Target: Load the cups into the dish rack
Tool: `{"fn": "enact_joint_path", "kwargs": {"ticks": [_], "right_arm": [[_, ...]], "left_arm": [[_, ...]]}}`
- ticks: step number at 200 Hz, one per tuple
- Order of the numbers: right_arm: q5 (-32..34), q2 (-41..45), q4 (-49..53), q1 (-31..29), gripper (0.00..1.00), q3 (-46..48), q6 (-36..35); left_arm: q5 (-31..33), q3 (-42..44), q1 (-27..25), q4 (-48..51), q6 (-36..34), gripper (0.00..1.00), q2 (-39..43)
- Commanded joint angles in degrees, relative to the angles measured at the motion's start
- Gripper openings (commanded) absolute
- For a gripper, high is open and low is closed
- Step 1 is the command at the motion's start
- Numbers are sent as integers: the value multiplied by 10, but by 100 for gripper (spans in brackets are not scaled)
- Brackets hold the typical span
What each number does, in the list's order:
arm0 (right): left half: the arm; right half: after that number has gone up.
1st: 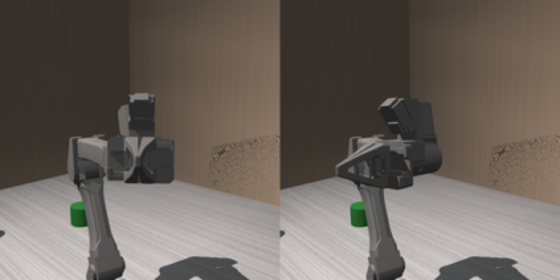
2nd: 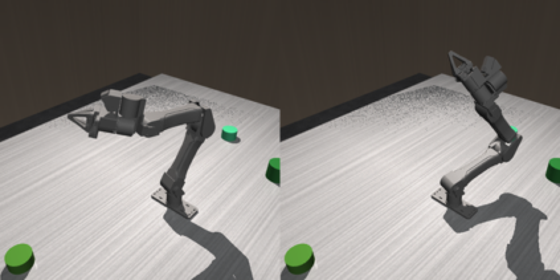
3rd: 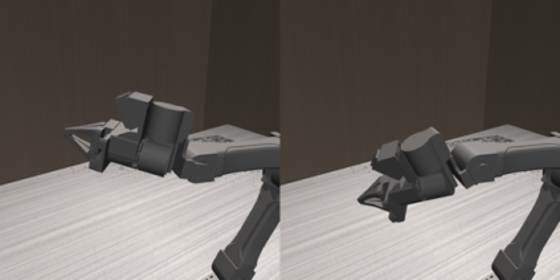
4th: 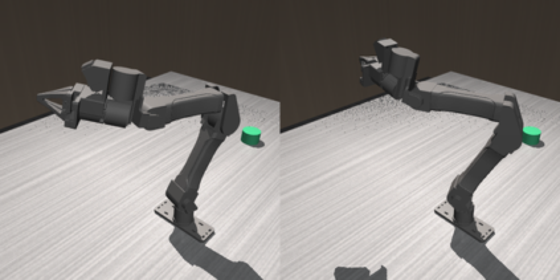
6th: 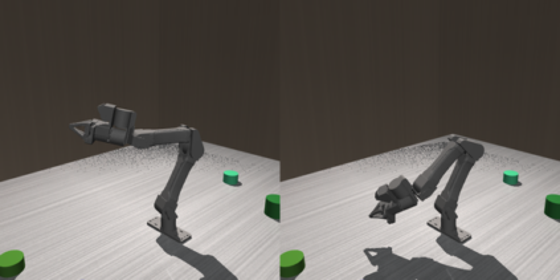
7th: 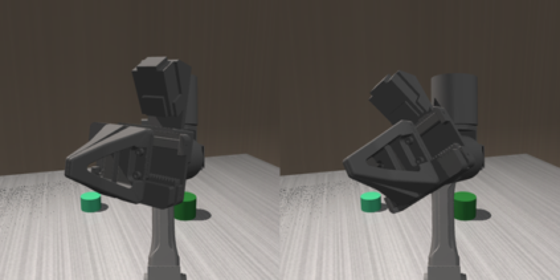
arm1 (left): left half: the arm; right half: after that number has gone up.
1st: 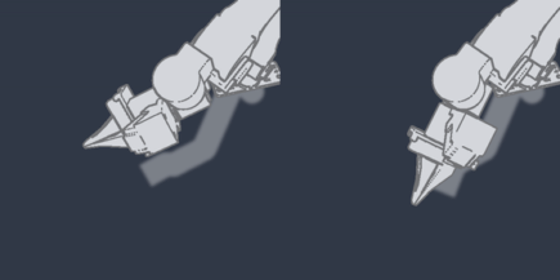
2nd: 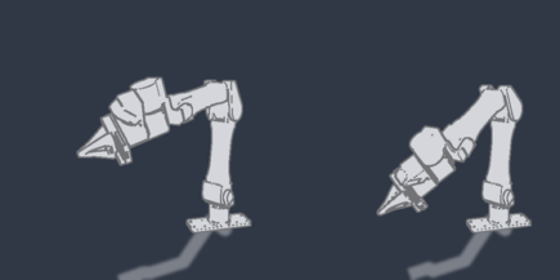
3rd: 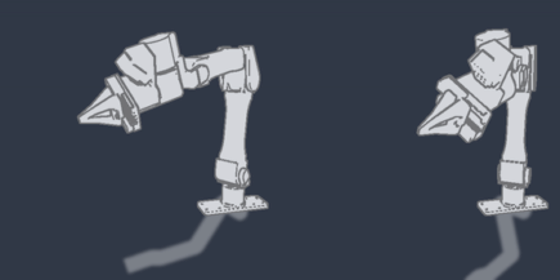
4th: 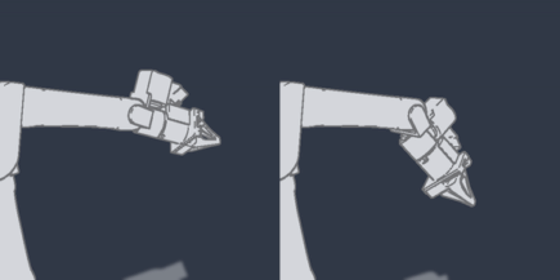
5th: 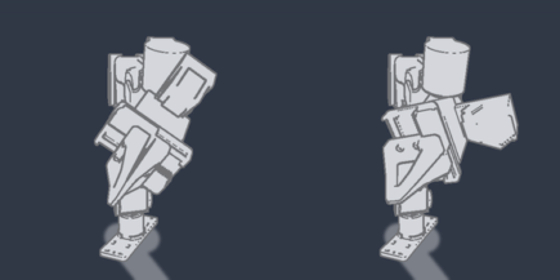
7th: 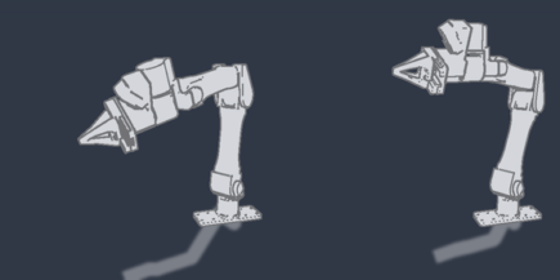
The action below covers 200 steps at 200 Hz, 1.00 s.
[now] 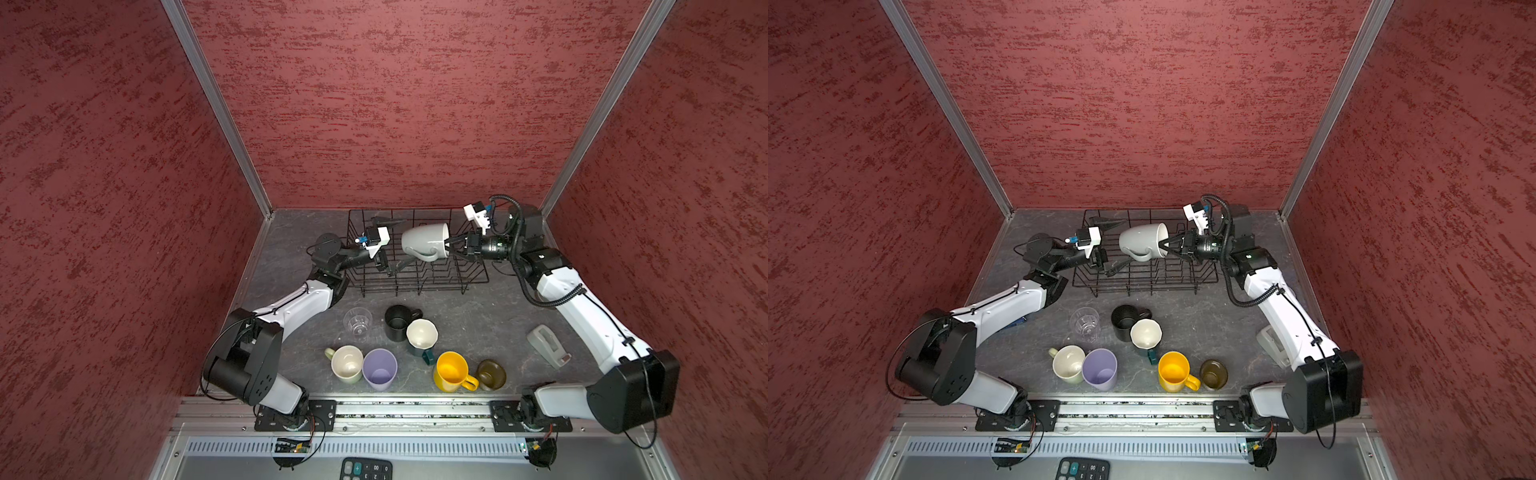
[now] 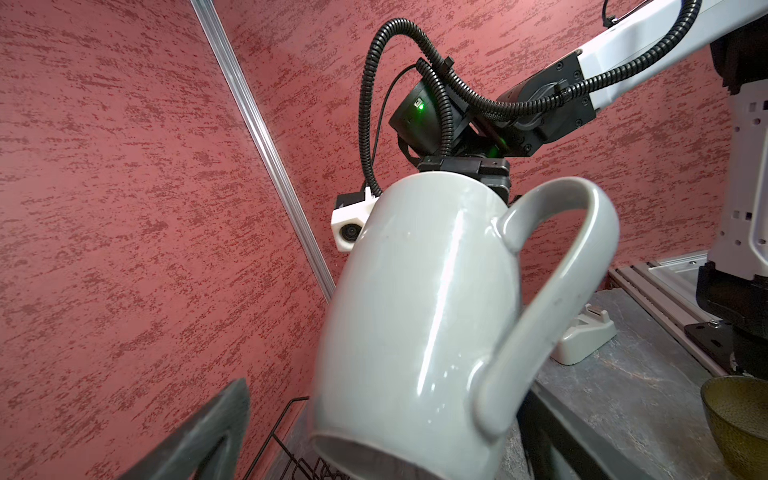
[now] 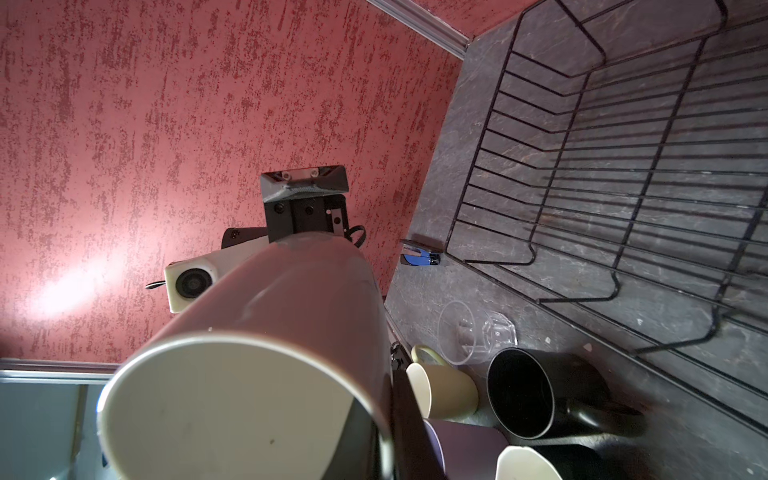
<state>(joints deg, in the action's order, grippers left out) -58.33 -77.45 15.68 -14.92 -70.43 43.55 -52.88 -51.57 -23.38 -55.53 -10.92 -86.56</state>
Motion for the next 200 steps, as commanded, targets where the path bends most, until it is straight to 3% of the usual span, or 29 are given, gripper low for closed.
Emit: {"fn": "enact_joint_path", "kwargs": {"ticks": [1,200], "right_arm": [[-31,9,-71,-9,0,5,24],[-36,0,-179,-49,0,53,97]], "left_arm": [[-21,-16,-4,-11,10,100,-11],[-88,-25,-24,-37,52,99,-6]]}}
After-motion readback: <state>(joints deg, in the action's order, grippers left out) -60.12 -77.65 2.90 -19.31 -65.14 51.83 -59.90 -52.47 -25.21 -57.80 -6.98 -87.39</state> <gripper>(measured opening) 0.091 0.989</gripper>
